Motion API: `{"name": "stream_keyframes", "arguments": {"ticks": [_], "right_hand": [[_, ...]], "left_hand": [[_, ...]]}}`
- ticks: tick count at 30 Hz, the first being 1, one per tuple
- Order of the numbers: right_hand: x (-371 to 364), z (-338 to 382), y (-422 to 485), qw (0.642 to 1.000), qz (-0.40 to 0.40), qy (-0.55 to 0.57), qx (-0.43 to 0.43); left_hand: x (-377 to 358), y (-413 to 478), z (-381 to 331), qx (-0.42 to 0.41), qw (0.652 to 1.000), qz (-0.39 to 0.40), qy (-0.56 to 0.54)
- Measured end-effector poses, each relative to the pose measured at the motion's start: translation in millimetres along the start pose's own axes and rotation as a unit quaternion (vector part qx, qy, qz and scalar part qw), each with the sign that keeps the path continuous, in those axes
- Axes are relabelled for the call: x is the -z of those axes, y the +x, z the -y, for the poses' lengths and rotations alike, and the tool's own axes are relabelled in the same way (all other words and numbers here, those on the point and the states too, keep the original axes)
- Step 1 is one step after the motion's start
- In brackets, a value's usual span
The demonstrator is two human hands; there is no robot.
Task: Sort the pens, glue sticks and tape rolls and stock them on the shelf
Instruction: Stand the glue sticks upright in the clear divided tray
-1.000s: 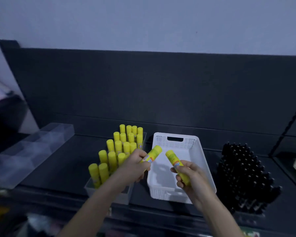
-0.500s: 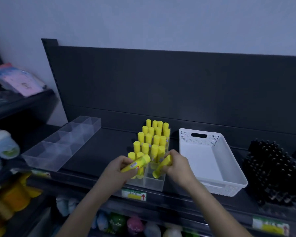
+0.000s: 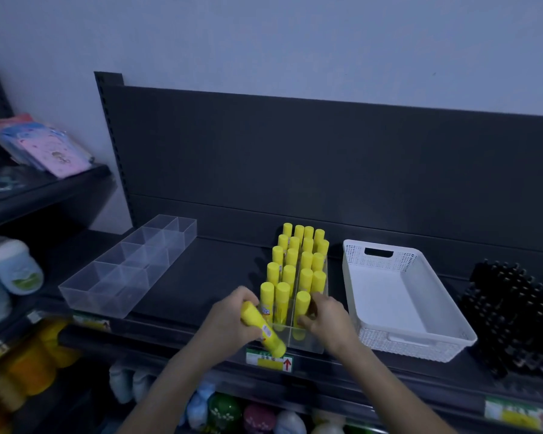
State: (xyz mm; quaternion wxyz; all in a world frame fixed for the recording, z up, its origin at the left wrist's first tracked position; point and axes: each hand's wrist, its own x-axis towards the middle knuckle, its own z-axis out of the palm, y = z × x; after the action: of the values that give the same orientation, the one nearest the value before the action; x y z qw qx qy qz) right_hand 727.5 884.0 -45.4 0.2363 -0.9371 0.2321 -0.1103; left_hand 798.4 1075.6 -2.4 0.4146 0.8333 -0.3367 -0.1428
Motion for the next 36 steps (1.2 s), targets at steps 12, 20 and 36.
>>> {"name": "stream_keyframes", "arguments": {"ticks": [12,20,36], "right_hand": [[28.2,6.6,-26.5,0.995,-0.051,0.084,0.020],[41.9,16.1,-43.1,0.990,-0.024,0.117,0.078],[19.1,-12.7,-8.3,0.992,-0.048,0.108,-0.041]], "left_hand": [[-16.2,17.6,-6.7,-0.054,0.997,0.020,-0.056],[-32.7,28.5,-40.6,-0.092,0.985,0.063,-0.135],[-30.2,93.1,14.1,-0.056,0.975,0.050,0.212]]}}
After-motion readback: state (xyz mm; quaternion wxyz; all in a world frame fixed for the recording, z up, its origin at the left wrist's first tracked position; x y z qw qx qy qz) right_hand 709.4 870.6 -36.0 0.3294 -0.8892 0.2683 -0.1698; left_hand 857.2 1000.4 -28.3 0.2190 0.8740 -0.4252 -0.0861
